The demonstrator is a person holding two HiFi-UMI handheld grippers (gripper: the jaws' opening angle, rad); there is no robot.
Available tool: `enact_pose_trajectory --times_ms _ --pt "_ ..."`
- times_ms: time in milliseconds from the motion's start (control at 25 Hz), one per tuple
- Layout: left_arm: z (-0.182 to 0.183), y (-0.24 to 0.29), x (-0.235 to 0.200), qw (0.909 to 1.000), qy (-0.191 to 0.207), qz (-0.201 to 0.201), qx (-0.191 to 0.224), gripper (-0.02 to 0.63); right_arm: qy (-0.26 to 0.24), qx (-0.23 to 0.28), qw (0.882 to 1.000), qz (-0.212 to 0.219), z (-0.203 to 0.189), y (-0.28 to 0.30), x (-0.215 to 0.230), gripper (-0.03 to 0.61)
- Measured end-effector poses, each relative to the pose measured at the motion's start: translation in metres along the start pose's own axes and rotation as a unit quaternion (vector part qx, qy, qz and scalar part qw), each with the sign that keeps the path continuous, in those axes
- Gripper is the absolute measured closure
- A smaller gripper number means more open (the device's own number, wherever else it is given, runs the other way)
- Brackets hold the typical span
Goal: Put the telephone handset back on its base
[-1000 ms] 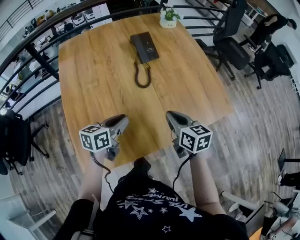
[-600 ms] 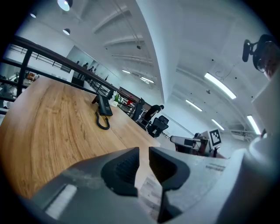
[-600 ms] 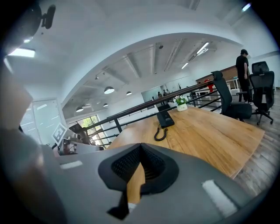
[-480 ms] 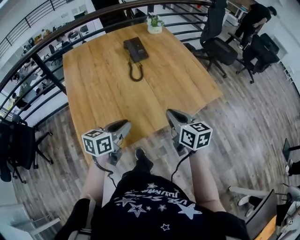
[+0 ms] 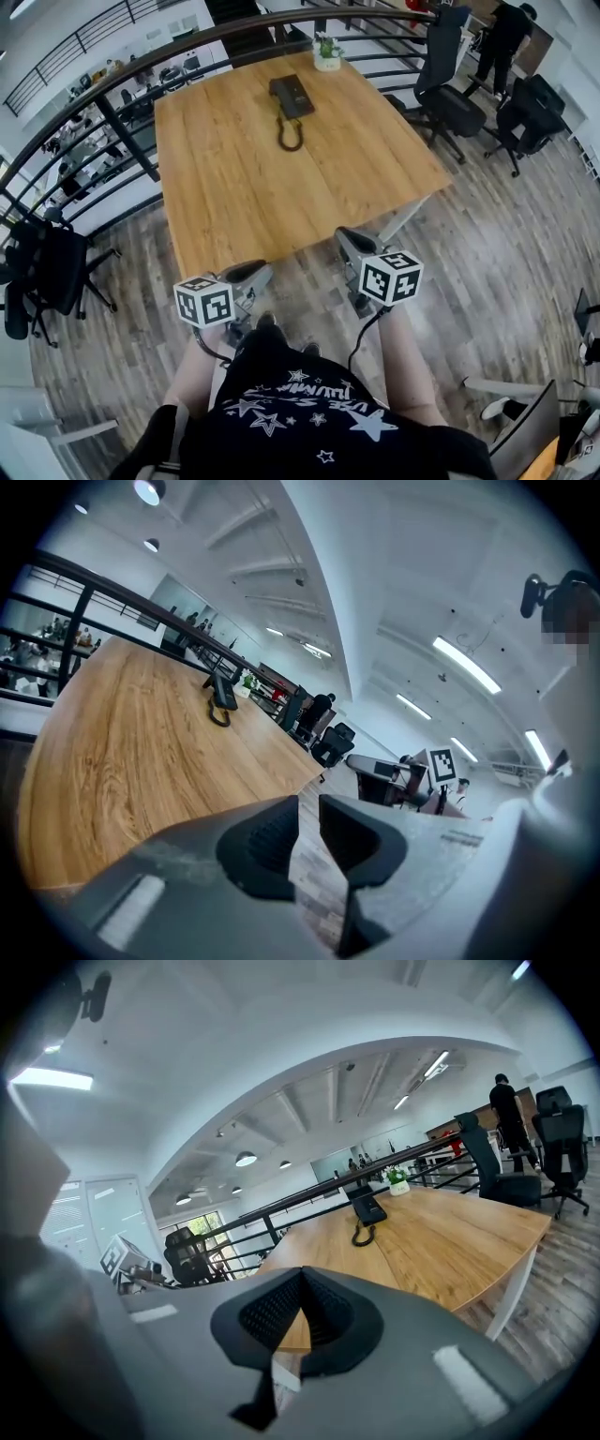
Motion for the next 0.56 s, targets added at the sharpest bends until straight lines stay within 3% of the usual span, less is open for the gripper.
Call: enact_pose_trajectory --times_ms 320,560 --pt "0.0 -0.018 -0.001 0.9998 0.005 0.011 0.014 0.537 -0.003 0.005 1.0 -0.006 -0.006 0.0 -0.018 0.581" --pt "-0.012 -0.051 -0.011 0.9989 0.041 0.022 0.002 0.537 -0.005 0.005 1.0 0.0 -0.029 0.005 -0.051 0.581"
Point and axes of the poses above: the fingertips, and each gripper's own axes: y forward along the fingers, x to its right, z out of its top, the point moved 3 cm from there along -y, backward along the fingers, and after that the axes turned 3 degrees about y, right-handed, at the moved point
